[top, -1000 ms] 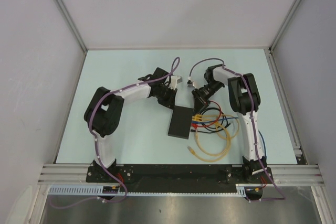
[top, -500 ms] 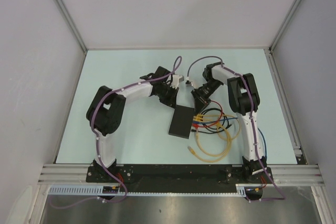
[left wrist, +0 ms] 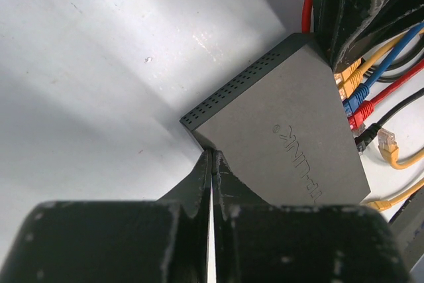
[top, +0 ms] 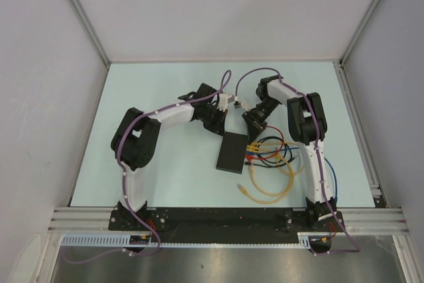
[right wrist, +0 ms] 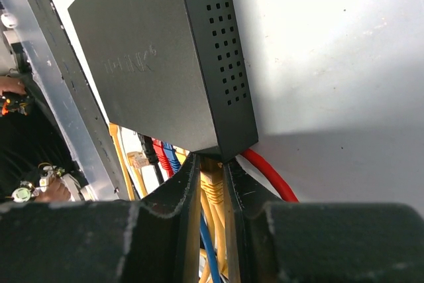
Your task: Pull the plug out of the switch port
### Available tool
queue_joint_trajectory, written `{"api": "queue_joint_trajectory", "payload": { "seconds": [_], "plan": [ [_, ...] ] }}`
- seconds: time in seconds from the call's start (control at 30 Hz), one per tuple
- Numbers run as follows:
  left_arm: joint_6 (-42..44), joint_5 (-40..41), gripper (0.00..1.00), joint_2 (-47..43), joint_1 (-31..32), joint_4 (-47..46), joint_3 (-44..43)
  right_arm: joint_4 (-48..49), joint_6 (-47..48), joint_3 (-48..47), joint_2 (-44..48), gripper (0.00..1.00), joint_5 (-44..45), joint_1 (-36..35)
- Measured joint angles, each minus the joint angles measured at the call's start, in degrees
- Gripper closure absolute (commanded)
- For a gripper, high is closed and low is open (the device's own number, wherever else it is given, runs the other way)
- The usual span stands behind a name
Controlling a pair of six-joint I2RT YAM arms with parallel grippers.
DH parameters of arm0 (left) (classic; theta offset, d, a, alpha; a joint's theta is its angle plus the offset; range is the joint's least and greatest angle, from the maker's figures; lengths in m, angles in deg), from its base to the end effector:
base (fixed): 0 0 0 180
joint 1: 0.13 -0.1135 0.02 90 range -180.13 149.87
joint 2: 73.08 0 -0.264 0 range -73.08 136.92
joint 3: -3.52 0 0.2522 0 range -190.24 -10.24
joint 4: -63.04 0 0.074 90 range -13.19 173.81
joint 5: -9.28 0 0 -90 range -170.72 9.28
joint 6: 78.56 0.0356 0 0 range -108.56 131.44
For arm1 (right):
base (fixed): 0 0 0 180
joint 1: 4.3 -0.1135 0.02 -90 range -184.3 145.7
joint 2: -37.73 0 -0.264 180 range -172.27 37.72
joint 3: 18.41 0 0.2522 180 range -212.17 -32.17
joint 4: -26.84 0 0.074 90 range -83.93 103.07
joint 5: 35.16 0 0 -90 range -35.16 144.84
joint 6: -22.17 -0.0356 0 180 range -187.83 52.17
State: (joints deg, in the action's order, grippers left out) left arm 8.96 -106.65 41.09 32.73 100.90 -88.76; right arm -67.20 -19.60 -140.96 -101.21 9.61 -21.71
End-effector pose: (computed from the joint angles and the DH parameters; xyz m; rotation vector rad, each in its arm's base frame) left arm 0.3406 -0.2385 0.1687 0.8578 2.5269 -0.8028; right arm 0.3993 0.1517 0.1229 1.3192 -2.4269 -1.2381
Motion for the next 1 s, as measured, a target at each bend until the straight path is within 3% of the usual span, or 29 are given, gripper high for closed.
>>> {"api": "queue_joint_trajectory", "payload": {
  "seconds": [0.33, 0.47, 0.6, 0.77, 1.0],
  "plan": [
    [1.81, -0.9, 1.0, -1.53, -0.09, 0.11, 1.25, -2.95, -1.51, -3.93, -2.62, 0.96, 0.13, -0.92],
    [5.11, -4.98, 1.0, -9.03, 0.44, -0.37, 7.45, -4.26, -2.19, -7.96, -4.96, 0.96, -0.57, -2.47],
    [9.51, -7.72, 1.0, -13.49, 5.03, 0.9, 7.63, -5.51, -2.36, -11.78, -7.15, 0.96, -1.4, -2.99],
    [10.05, -8.59, 1.0, -6.43, 10.19, 2.12, 5.53, -6.47, -2.32, -13.94, -8.66, 0.95, -2.84, -3.04],
    [9.4, -6.82, 1.0, -1.46, 10.58, 2.49, 2.08, -6.95, -0.76, -14.64, -8.72, 0.95, -2.14, -3.04]
  ]
}}
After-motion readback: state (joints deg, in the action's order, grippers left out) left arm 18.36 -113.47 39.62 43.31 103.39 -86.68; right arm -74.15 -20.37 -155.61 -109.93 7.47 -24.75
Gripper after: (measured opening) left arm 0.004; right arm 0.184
